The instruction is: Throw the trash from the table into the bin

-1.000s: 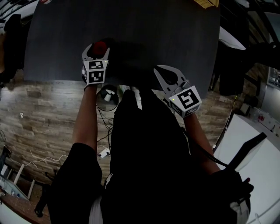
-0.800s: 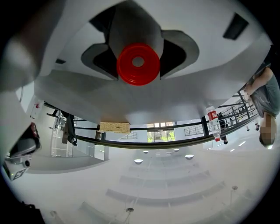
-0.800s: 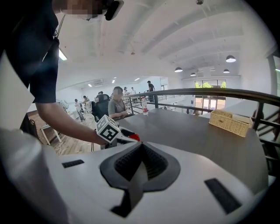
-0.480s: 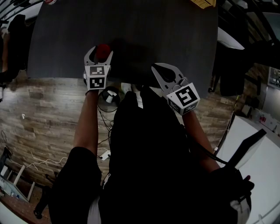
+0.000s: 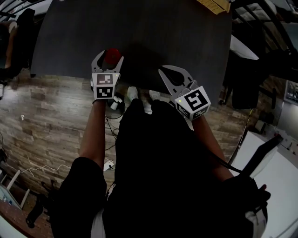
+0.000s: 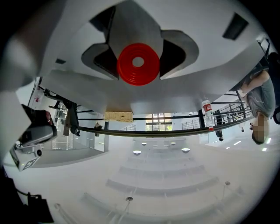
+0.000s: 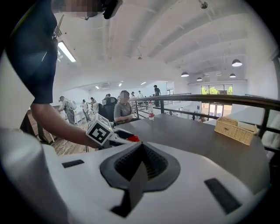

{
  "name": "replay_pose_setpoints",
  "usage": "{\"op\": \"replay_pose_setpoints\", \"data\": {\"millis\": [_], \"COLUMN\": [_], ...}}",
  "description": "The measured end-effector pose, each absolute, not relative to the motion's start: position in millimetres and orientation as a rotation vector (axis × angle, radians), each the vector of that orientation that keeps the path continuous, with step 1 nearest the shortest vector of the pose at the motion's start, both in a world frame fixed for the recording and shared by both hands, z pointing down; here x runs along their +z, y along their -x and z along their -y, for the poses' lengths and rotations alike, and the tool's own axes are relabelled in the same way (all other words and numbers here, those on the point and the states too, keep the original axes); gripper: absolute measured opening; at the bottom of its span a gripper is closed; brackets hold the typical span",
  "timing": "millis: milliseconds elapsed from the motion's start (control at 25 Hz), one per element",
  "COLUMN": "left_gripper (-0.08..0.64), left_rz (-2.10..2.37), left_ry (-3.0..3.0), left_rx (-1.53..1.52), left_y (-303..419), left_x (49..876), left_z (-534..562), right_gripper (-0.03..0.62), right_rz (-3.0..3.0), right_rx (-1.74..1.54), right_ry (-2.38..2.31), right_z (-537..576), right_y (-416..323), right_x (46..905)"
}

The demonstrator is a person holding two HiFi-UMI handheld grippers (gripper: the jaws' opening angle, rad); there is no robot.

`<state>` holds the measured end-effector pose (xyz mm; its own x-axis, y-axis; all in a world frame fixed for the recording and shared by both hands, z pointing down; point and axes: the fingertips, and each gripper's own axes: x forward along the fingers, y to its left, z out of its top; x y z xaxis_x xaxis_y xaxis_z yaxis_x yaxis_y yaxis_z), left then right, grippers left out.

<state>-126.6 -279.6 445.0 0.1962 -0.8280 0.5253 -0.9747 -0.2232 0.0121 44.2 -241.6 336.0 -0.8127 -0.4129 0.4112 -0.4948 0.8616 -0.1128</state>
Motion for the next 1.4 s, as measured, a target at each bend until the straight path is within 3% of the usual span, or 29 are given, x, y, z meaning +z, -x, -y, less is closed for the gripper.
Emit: {"op": "replay_pose_setpoints", "data": {"millis": [720,1080,1400], "left_gripper": [0.302,0.302,0.302], "left_rz": [1.937,2.132,2.232], "left_ry": [-1.919,-1.64,-1.429], "left_rx": [0.552,0.496,0.489], "left_y": [56.8,65.3,79.4], "left_x": [409.7,393.7,437.5], "left_z": [212.0,136.7,33.8], "right_gripper": [0.005,0.005,0.005], "right_rz": [2.777,2.789,2.766], "right_rx": [0.259,0.246,0.237], "right_ry": [-0.235,0.131,0.363], "right_z": [220.4,175.4,99.5], "right_y": [-70.4,-47.6,-24.4], "right_x": [335.4,336.0,386.3]}}
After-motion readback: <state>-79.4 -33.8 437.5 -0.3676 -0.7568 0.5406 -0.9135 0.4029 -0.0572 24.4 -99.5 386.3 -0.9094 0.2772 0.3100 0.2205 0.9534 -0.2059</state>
